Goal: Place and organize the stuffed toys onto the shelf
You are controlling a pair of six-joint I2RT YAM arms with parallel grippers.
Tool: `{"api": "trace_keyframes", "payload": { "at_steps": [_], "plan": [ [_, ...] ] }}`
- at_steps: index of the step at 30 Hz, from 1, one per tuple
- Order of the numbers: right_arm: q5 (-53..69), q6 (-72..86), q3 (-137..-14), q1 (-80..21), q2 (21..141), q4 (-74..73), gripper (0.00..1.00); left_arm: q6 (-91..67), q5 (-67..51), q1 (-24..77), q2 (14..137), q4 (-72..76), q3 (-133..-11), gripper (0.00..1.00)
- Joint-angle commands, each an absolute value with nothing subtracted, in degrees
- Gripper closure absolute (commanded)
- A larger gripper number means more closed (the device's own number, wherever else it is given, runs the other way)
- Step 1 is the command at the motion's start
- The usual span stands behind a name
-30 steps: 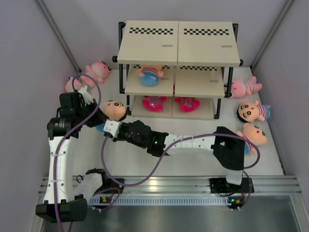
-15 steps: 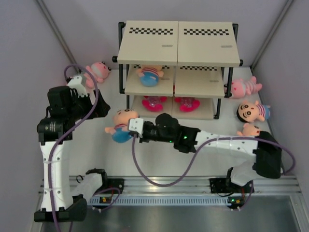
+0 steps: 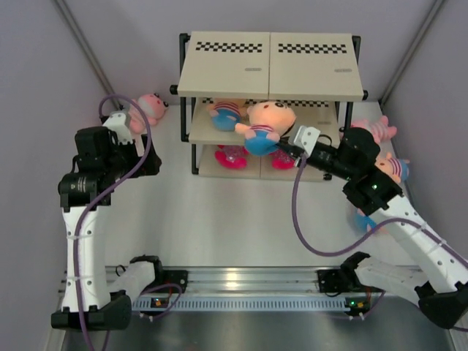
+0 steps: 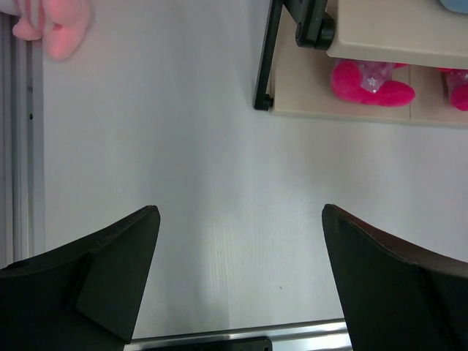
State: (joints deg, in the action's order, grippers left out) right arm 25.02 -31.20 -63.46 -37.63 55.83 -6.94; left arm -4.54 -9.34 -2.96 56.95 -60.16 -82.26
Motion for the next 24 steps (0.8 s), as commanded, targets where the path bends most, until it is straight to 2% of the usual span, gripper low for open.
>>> {"api": "trace_keyframes", "payload": {
  "at_steps": [1,11,16,24],
  "plan": [
    [31.46,-35.85,-65.74,-30.78,60.37,-12.48,1.00,-4.04,-8.70,-2.99,57.48,-58.98,-82.96,0.01],
    [33.66,-38.32,-64.07,-22.59,70.12,1.93,1.00,-4.04,-8.96,-2.99,59.68,-58.45,-82.88,0.02],
    [39.80,-39.72,-68.63,-19.26,77.58,-1.39,1.00,-4.13,-8.26,-3.08,61.08,-57.92,-83.14,0.02],
    [42.45,-43.68,-73.21,-18.54,84.54,-2.55,0.99,-4.31,-7.65,-3.25,63.28,-57.39,-83.41,0.02]
  ]
}}
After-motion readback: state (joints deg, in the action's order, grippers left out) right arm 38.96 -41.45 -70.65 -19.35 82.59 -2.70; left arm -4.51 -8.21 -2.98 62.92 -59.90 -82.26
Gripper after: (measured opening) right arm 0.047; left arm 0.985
